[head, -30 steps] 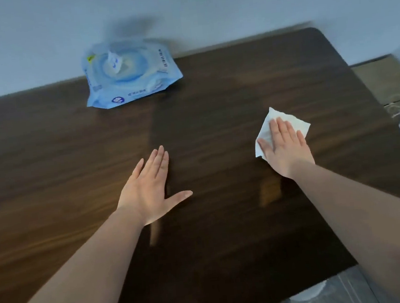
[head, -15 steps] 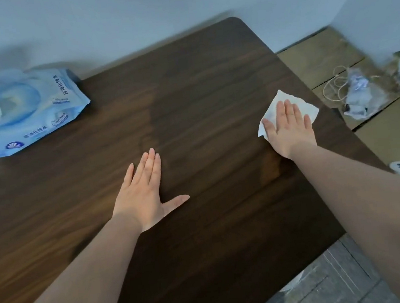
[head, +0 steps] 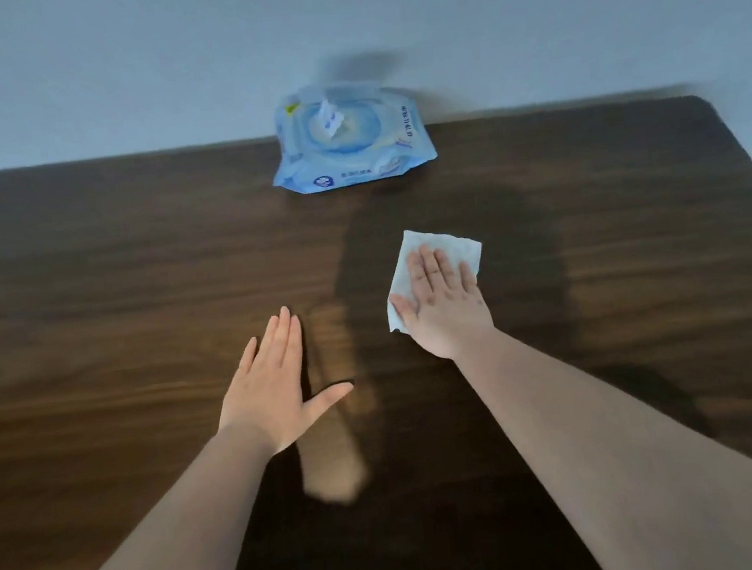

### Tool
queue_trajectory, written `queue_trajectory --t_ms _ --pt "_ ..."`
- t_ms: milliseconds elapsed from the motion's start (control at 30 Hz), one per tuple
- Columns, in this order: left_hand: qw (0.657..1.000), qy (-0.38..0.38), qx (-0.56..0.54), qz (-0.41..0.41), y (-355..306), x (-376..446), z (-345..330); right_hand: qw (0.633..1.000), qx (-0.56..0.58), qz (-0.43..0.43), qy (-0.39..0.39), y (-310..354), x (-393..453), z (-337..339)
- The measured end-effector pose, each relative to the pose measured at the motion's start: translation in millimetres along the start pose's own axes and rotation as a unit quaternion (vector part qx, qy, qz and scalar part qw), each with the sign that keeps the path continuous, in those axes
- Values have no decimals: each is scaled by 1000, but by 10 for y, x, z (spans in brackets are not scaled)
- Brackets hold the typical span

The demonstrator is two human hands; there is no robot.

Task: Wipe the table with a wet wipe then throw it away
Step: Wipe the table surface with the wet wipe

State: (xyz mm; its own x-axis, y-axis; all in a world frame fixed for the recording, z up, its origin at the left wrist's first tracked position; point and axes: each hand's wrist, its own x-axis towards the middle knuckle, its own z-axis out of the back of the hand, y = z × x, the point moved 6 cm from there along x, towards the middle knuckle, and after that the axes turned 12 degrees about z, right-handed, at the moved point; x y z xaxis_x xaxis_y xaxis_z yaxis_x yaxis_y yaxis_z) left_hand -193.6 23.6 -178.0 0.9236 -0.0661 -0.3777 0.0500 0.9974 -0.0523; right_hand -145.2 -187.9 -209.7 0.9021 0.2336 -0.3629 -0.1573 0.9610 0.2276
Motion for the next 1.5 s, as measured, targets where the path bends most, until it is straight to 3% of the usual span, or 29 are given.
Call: queue_trajectory --t_ms 133,300,500,767,933,1100,1233,1500 --pt "992 5 -13 126 1395 -522 -117 993 -25 114 18 1522 418 -198" --pt "964 -2 -50 261 2663 -1195 -392 972 -55 227 22 3046 752 -454" --pt "961 -38 -85 262 2961 -1306 -561 948 -83 304 34 4343 1067 -653" --pt "960 -53 -94 260 2999 -1320 -553 936 -100 335 35 5010 1167 -833" --pt "963 -20 -84 256 2995 -1309 -572 940 -77 330 35 4684 1058 -790" --pt "968 -14 -62 244 2832 -1305 -481 969 -60 240 25 3541 901 -576" --pt "992 -16 -15 123 2059 -1073 -339 989 -52 139 25 2221 642 -337" --pt "999 -7 14 -39 -40 -429 -138 998 -2 -60 -11 -385 -470 -75"
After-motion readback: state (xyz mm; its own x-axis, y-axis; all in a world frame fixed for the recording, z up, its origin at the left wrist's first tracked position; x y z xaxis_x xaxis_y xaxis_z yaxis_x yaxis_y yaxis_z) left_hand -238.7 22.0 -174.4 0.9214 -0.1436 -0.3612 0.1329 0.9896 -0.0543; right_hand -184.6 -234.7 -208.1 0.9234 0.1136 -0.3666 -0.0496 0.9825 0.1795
